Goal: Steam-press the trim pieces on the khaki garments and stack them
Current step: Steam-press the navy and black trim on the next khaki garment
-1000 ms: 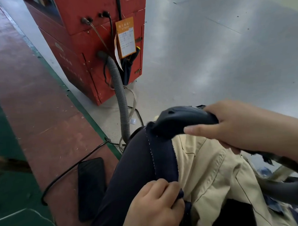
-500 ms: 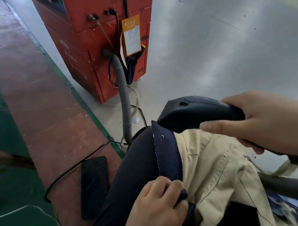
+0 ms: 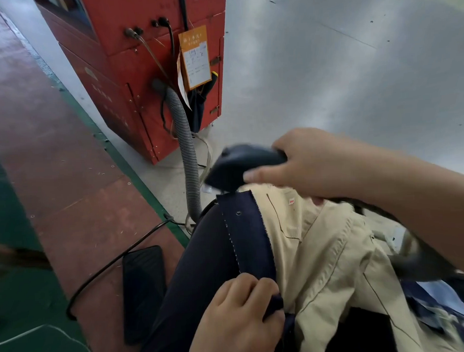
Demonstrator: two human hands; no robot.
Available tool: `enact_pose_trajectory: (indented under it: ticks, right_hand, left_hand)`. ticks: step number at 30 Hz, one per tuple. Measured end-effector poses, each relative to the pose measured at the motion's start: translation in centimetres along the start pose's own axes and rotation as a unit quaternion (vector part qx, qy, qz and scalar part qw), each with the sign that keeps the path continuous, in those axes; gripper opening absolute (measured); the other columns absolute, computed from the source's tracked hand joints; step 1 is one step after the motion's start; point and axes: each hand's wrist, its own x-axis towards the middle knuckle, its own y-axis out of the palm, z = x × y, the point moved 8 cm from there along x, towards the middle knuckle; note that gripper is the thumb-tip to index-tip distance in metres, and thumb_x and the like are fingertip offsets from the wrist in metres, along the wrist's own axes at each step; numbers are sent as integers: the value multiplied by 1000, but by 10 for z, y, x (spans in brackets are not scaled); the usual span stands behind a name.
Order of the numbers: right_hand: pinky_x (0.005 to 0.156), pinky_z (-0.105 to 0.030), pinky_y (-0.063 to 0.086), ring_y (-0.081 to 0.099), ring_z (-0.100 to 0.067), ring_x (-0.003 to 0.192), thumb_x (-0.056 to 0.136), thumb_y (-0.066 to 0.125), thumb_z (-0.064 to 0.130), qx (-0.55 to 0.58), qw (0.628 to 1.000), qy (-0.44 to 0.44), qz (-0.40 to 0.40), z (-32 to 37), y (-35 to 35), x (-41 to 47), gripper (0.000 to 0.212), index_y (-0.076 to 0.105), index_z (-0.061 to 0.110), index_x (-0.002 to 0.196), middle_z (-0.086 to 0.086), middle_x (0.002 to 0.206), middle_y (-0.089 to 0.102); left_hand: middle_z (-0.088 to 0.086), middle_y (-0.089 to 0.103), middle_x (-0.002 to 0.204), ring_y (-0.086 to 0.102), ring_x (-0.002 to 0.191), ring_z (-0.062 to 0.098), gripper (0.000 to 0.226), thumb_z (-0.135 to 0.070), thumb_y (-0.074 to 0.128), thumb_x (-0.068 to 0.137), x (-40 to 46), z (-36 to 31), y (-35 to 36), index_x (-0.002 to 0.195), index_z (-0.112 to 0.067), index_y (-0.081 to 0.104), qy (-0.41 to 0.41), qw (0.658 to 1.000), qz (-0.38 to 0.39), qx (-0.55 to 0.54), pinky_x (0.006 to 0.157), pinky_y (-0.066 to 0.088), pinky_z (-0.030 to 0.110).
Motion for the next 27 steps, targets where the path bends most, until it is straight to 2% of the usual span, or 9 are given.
enact_pose_trajectory:
  ticks: [3,7,10,13,16,20,22,24,27]
  right_hand:
    - [37,-22,41,56,-16,33,85,62,64,35,998,35,-42,-15,-13,17,51,63,13,83,0,49,61]
    - [34,-20,40,55,-16,32,79,63,68,38,998,30,-49,-35,-27,-1,51,63,17,73,0,44,61]
    - [37,-27,46,59,-16,33,68,58,77,7,1000,6,-26,-38,-29,-30,56,60,20,70,1,45,63]
    - [41,-27,41,56,-8,34,61,49,83,-64,998,1,9,-28,-15,-41,59,58,25,71,8,49,63]
    - [46,-26,32,50,-5,42,72,47,82,-144,989,-26,-15,-8,-2,-30,56,54,26,69,5,55,57]
    - [48,-27,28,48,-9,57,84,50,74,-177,981,-60,-56,24,12,3,50,47,25,73,8,67,53]
    - [47,-25,29,50,-7,53,87,51,71,-167,983,-48,-52,24,12,15,46,53,25,81,7,67,54]
    - [44,-21,32,51,-1,36,84,53,72,-117,991,-31,-53,16,-5,12,48,56,25,79,6,58,58]
    - [46,-26,42,54,-6,29,67,51,81,-35,997,-36,-64,2,-36,-18,59,58,23,70,7,44,61]
  left_hand:
    - [-10,64,81,58,70,13,34,-27,49,92,-2,-3,0,63,-26,66,-4,1000,-2,1,71,41,23]
    - [-9,64,80,59,69,15,28,-26,56,88,-1,-2,-4,61,-25,65,-8,1000,-19,6,67,44,25]
    - [-9,63,78,60,68,16,29,-23,52,88,1,-3,-5,61,-26,64,-6,999,-32,7,65,44,25]
    - [-9,64,79,60,68,16,37,-27,44,93,2,-5,-5,62,-26,64,0,999,-32,0,64,45,25]
    - [-11,63,78,60,69,14,33,-27,48,91,3,-6,-3,62,-26,64,5,1000,-18,-5,65,46,25]
    - [-11,63,81,58,71,12,30,-28,52,89,0,-5,-1,61,-26,63,-1,1000,-5,-2,71,42,22]
    - [-11,63,80,58,71,12,32,-27,50,91,0,-4,-2,61,-27,63,-5,1000,-6,-6,70,42,21]
    - [-11,63,79,58,70,12,38,-29,44,94,1,-2,-4,61,-27,64,-7,1000,-13,-6,68,43,22]
    - [-11,64,79,59,69,13,31,-31,52,90,1,0,-2,62,-26,66,-12,1000,8,-11,65,44,23]
